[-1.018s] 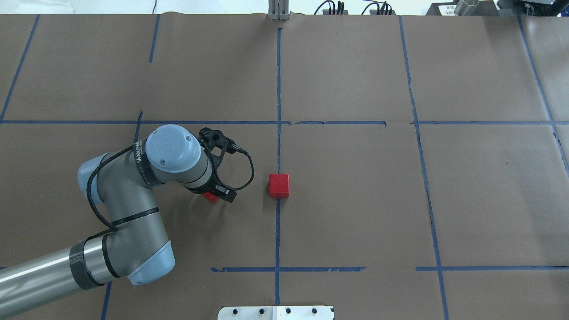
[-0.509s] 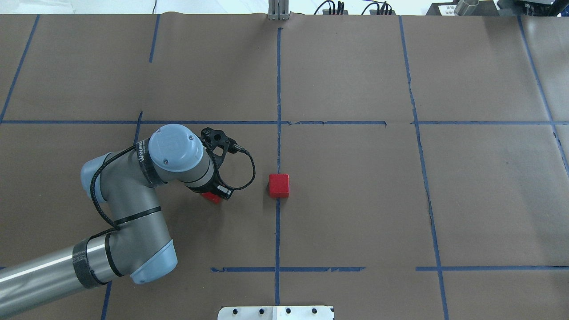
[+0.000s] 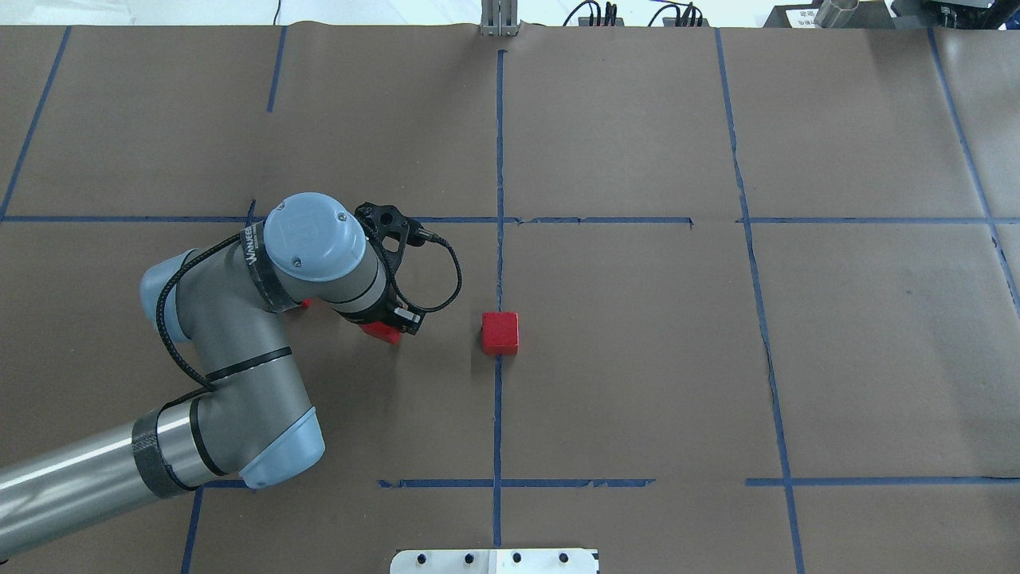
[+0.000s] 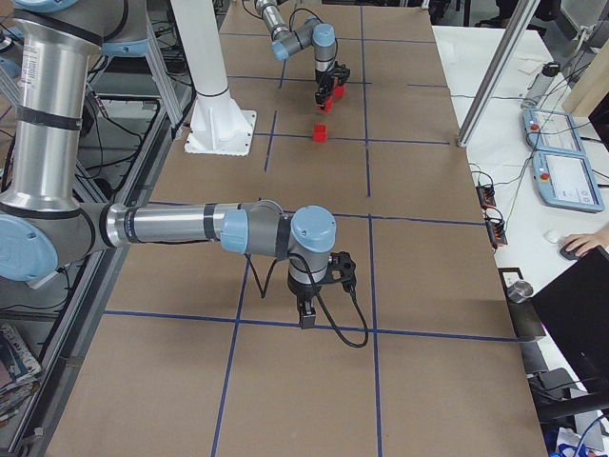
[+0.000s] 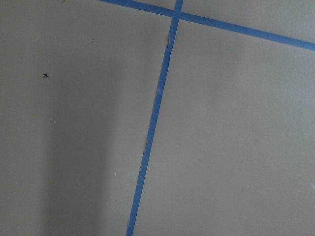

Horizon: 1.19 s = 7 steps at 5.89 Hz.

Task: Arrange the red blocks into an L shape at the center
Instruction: 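Carry the red cube to just beyond the center cube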

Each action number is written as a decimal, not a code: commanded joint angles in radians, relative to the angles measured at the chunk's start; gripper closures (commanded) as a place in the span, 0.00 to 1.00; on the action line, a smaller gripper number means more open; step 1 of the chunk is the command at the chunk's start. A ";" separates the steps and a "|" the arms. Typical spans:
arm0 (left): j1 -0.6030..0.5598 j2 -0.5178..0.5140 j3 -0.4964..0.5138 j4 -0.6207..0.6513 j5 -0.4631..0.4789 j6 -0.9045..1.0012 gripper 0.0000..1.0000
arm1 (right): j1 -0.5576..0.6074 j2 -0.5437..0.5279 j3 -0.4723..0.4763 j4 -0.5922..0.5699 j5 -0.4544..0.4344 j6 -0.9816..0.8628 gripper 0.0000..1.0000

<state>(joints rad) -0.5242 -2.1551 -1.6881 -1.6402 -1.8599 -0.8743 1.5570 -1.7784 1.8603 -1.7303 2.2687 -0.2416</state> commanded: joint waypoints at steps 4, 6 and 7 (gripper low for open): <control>-0.008 -0.271 0.284 -0.006 0.001 -0.345 0.76 | 0.000 0.001 -0.001 0.000 0.000 -0.001 0.01; 0.001 -0.342 0.373 -0.009 0.002 -0.376 0.76 | 0.000 0.001 0.000 0.002 -0.001 -0.002 0.01; 0.018 -0.345 0.375 -0.009 0.004 -0.397 0.76 | 0.000 0.001 0.000 0.000 -0.001 -0.002 0.01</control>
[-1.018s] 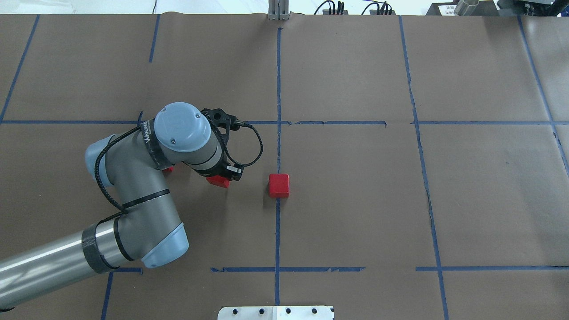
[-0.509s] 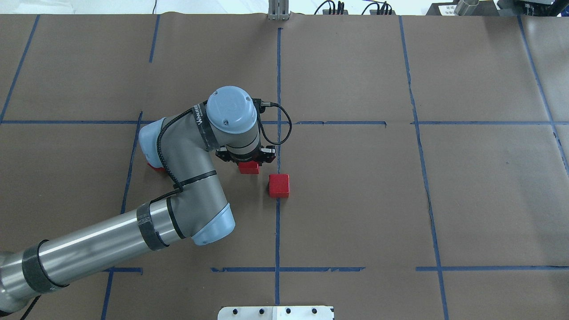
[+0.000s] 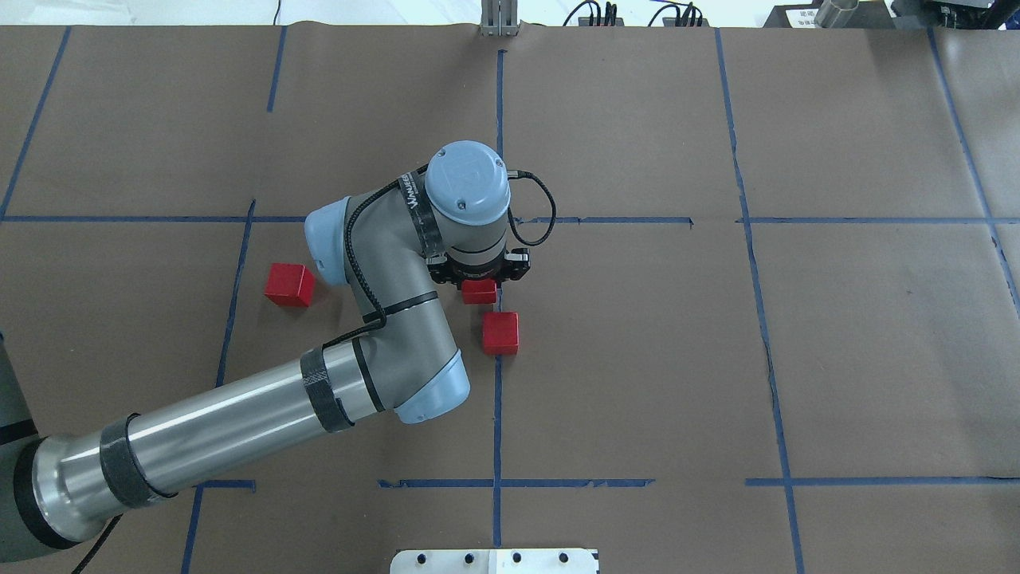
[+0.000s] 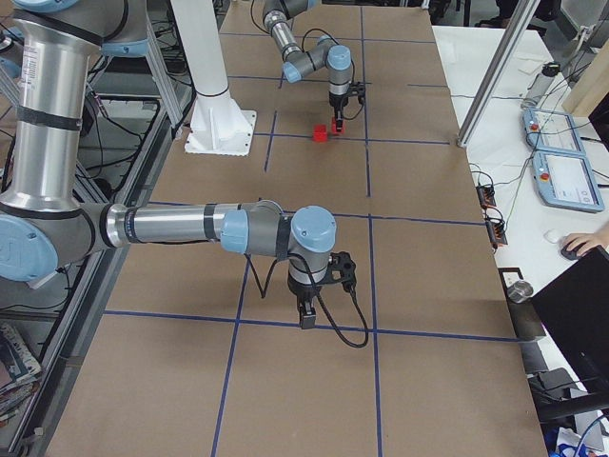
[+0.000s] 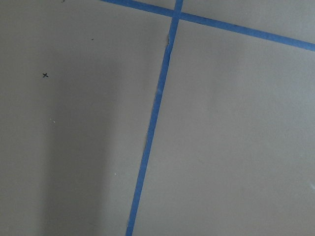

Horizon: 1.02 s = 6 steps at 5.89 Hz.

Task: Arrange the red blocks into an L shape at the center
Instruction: 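Carry the red cube to just beyond the center cube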

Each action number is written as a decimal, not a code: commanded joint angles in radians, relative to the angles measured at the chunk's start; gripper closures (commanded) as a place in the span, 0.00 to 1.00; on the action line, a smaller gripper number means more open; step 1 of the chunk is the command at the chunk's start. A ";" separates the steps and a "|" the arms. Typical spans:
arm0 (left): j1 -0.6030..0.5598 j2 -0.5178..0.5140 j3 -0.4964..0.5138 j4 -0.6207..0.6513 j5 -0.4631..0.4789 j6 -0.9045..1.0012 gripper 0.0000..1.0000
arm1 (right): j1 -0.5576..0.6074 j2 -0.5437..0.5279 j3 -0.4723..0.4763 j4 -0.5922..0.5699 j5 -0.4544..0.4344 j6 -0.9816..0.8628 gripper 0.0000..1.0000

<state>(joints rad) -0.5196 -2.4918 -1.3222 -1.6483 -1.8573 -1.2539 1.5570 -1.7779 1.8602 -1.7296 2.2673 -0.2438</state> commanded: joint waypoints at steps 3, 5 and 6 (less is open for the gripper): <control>0.032 -0.042 0.046 -0.001 0.003 -0.035 0.76 | 0.000 -0.002 -0.001 -0.001 0.000 0.000 0.01; 0.032 -0.058 0.075 -0.001 0.001 -0.036 0.76 | 0.000 -0.002 -0.003 -0.001 0.000 0.000 0.01; 0.032 -0.058 0.075 -0.001 0.001 -0.035 0.76 | 0.000 0.000 -0.003 -0.001 0.000 0.000 0.01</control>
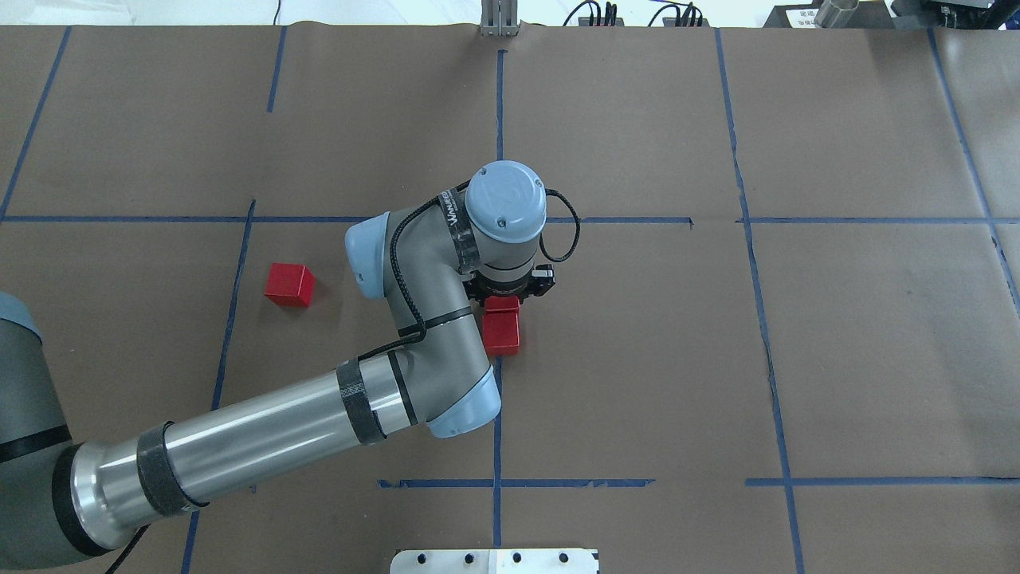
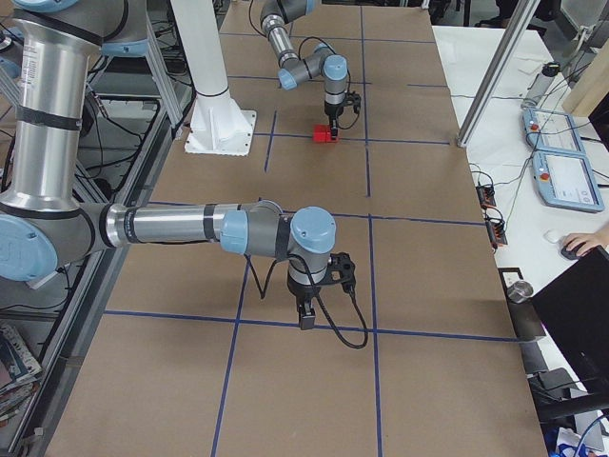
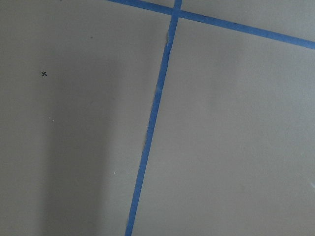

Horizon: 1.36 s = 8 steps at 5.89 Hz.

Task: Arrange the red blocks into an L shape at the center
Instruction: 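Carry the red cube to just beyond the center cube, then lower the red cube against the center cube and release it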

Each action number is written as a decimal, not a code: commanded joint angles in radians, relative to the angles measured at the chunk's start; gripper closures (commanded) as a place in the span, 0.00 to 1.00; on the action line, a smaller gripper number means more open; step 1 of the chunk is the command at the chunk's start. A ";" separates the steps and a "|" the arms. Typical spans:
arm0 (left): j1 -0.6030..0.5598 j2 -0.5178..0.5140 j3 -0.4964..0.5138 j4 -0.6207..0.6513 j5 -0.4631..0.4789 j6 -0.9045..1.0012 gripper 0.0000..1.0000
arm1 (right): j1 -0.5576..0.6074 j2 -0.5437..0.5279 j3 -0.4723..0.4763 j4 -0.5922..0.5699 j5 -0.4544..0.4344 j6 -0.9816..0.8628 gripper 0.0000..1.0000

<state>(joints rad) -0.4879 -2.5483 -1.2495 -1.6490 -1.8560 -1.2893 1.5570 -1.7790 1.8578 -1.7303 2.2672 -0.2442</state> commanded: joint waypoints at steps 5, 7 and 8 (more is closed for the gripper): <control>0.000 0.010 -0.004 0.002 0.000 0.005 0.76 | 0.000 0.000 0.001 0.000 0.000 0.000 0.01; 0.000 0.010 -0.004 0.000 -0.002 0.005 0.75 | 0.002 0.000 0.001 0.000 0.000 -0.001 0.01; 0.002 0.010 -0.004 0.000 -0.002 0.002 0.75 | 0.000 0.000 0.000 0.000 0.000 -0.001 0.01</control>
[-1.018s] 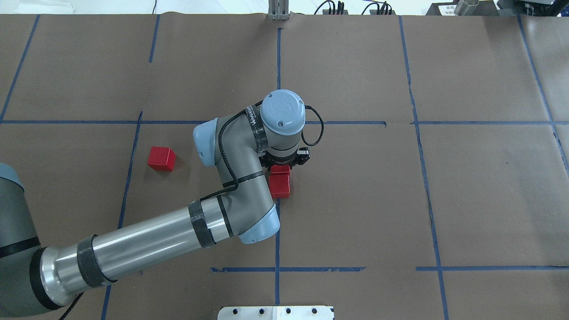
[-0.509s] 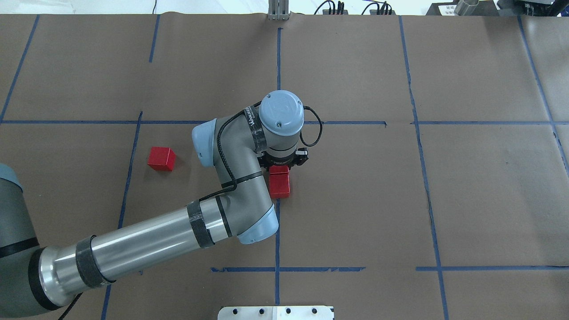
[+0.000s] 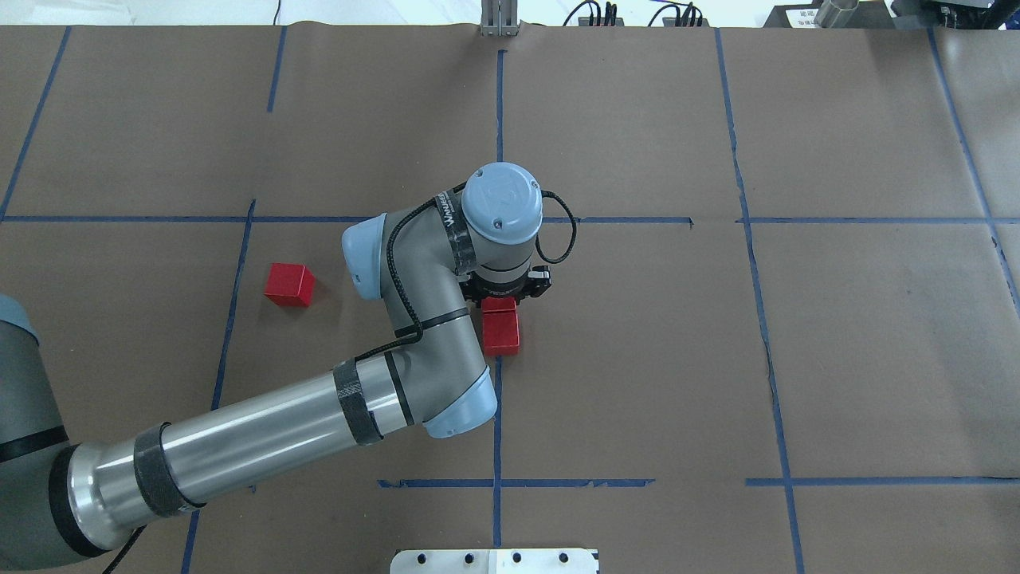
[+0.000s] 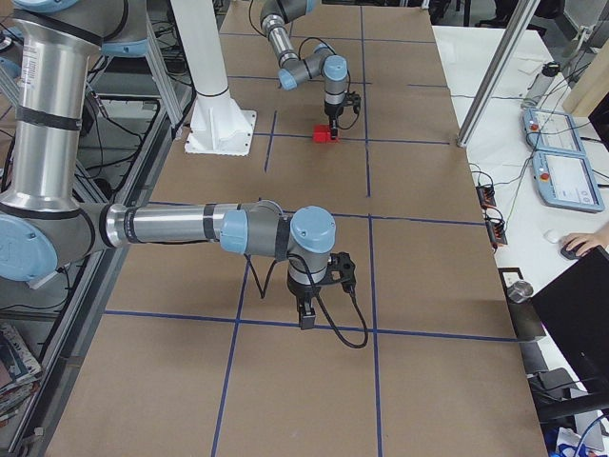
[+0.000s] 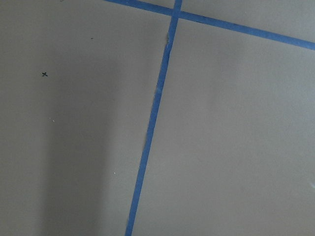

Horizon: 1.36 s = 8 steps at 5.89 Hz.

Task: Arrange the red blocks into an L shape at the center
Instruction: 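Lower the red cube against the center cube and release it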

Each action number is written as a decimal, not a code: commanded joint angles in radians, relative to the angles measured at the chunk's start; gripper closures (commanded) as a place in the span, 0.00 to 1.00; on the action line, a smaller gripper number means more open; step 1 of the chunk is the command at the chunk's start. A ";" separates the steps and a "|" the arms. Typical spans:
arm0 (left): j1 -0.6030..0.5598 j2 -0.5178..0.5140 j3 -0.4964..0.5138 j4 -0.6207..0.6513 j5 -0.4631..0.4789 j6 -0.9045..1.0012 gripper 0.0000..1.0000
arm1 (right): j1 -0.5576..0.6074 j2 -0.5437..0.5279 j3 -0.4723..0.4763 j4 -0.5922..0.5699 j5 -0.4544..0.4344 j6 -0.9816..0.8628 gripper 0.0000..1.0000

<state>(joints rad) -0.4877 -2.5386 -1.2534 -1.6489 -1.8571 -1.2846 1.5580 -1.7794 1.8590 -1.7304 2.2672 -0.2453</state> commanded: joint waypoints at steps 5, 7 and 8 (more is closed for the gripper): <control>0.003 0.000 -0.003 0.001 -0.004 -0.009 0.75 | 0.001 0.000 -0.004 0.000 -0.001 -0.002 0.01; 0.003 0.000 -0.003 0.001 -0.004 -0.009 0.74 | -0.001 0.000 -0.004 0.000 -0.002 -0.002 0.01; 0.005 0.000 -0.003 0.001 -0.004 -0.009 0.71 | -0.001 0.000 -0.004 0.000 -0.002 -0.002 0.01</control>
<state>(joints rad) -0.4844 -2.5389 -1.2565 -1.6475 -1.8606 -1.2932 1.5571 -1.7794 1.8546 -1.7304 2.2657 -0.2470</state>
